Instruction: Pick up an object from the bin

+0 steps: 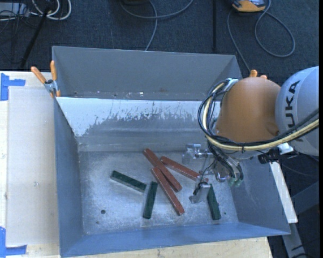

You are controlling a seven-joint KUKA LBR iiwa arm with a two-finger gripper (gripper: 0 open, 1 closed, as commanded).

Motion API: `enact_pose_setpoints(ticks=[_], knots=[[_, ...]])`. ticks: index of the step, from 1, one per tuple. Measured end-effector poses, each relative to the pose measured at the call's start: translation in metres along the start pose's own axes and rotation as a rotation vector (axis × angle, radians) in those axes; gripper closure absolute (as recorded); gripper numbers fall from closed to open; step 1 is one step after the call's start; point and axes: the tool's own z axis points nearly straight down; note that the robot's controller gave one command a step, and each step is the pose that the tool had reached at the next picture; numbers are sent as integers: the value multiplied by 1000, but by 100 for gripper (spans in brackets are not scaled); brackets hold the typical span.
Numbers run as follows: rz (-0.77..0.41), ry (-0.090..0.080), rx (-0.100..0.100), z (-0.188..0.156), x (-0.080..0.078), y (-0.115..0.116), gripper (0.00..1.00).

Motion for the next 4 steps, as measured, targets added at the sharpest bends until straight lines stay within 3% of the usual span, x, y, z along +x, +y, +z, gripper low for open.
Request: enact_pose_setpoints(ticks=[1, 2, 3, 4], knots=[[-195, 5, 0, 82, -5, 57, 0], [-477, 0, 1, 84, -8, 42, 0], [-729, -4, 2, 49, -53, 17, 0], [-903, 0, -1, 50, -35, 52, 0]])
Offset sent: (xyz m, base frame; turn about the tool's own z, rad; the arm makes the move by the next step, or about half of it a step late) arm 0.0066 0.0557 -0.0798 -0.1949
